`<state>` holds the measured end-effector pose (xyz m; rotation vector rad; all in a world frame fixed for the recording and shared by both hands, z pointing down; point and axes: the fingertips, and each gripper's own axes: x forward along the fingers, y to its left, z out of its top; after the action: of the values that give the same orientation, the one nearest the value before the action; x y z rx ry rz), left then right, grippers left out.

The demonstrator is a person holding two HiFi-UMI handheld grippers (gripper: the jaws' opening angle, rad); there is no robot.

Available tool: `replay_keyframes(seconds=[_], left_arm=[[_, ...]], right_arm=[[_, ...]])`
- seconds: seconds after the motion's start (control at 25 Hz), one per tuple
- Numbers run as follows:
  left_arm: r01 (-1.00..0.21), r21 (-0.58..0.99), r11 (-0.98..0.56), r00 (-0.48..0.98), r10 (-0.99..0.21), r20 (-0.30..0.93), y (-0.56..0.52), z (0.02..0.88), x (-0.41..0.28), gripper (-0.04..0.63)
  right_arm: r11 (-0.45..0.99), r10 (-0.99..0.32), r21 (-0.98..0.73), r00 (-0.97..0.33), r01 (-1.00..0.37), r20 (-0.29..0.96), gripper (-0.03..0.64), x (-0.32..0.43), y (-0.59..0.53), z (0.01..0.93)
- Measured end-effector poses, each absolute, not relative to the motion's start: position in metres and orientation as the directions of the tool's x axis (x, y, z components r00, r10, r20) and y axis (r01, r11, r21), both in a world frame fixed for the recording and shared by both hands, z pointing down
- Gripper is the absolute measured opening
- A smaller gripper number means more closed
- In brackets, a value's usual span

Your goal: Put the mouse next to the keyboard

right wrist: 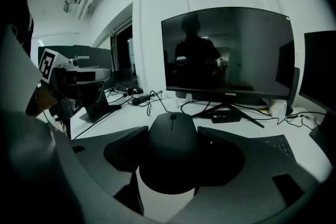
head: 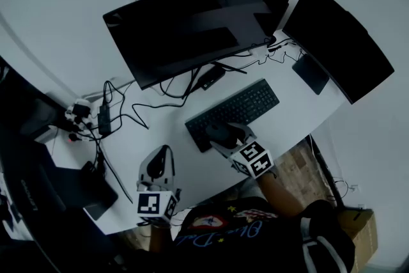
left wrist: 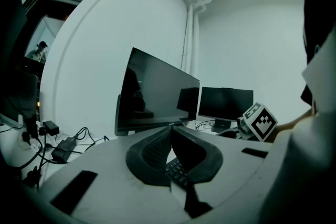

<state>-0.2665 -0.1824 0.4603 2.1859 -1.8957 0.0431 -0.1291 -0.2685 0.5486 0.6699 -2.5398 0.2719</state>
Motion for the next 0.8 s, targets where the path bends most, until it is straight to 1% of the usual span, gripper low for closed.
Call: replay_keyframes(seconds=[0.24, 0.32, 0.6, 0.8], left_arm=[[-0.981, 0.156, -0.115, 0.145, -0.969, 0.198, -0.219, 0.462, -0.222, 0.003], [-0.982, 0.154, -0.109, 0.137, -0.973, 0.185, -0.232, 0.459, -0.204, 0.003], [-0.984, 0.134, -0.116, 0.139, -0.975, 0.176, -0.274, 0.456, -0.134, 0.003], [-0.986, 0.096, -0.133, 0.151, -0.966, 0.211, -0.298, 0.46, -0.08, 0.003]], right_arm=[[0.859, -0.412, -0.06, -0.756, -0.509, 0.509, 0.272, -0.08, -0.31, 0.546], [0.863, -0.409, -0.055, -0.759, -0.502, 0.507, 0.272, -0.062, -0.323, 0.545], [0.868, -0.415, -0.058, -0.786, -0.492, 0.458, 0.272, -0.002, -0.37, 0.535], [0.869, -0.409, -0.067, -0.788, -0.49, 0.461, 0.272, 0.042, -0.4, 0.536]])
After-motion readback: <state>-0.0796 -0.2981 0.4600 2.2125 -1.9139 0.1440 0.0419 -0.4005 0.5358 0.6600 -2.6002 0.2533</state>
